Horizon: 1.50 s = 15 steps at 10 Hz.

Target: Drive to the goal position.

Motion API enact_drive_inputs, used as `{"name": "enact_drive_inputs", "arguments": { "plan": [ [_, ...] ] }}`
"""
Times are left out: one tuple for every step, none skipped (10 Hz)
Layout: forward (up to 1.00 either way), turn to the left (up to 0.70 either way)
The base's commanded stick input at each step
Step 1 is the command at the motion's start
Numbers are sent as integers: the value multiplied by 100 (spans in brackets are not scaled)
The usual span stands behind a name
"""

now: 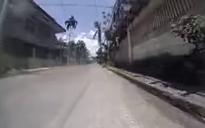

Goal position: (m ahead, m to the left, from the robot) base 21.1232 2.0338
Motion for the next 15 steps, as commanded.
{"name": "enact_drive_inputs", "arguments": {
  "plan": [
    [70,0],
    [70,0],
    [70,0],
    [70,0],
    [70,0],
    [70,0],
    [70,0],
    [70,0],
    [70,0],
    [70,0],
    [70,0],
    [70,0],
    [70,0],
    [70,0],
    [70,0]
  ]
}}
